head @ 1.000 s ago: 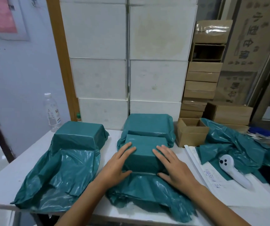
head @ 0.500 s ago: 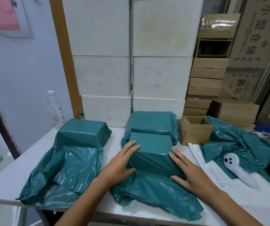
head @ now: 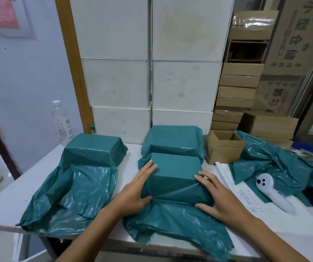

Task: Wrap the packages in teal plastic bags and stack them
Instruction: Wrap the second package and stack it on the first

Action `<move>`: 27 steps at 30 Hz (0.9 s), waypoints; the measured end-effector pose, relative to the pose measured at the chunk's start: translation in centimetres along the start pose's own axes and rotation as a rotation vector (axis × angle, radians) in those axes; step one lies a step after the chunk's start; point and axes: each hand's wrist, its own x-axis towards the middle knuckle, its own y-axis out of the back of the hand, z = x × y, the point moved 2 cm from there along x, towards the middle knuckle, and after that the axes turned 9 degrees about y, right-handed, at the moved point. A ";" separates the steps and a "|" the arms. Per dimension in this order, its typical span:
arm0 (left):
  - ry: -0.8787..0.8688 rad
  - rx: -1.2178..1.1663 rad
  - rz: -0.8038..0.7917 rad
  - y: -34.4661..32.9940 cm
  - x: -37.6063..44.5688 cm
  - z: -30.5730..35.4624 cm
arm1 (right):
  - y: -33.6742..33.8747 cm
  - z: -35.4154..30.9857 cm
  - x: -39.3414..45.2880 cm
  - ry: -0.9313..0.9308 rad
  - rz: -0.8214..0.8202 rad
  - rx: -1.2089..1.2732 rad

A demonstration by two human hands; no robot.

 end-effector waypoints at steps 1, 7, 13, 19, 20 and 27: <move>0.001 -0.021 -0.004 0.1 0.0 0.0 | -0.2 0.2 0.1 0.001 0.015 -0.017; 0.044 -0.041 -0.042 -0.1 0.2 -0.5 | -1.4 0.4 0.6 0.014 0.101 -0.077; 0.005 0.027 -0.010 0.9 0.2 0.0 | 0.5 -0.7 -0.5 0.005 0.050 -0.032; -0.280 0.229 0.157 4.4 -5.7 1.3 | 3.9 -3.3 -5.7 0.063 0.169 0.000; -0.312 0.232 0.106 4.6 -7.1 1.4 | 3.8 -3.6 -7.1 0.082 0.129 0.010; -0.401 0.466 -0.092 2.2 -12.4 -0.6 | -0.5 -2.7 -11.9 0.271 -0.159 -0.166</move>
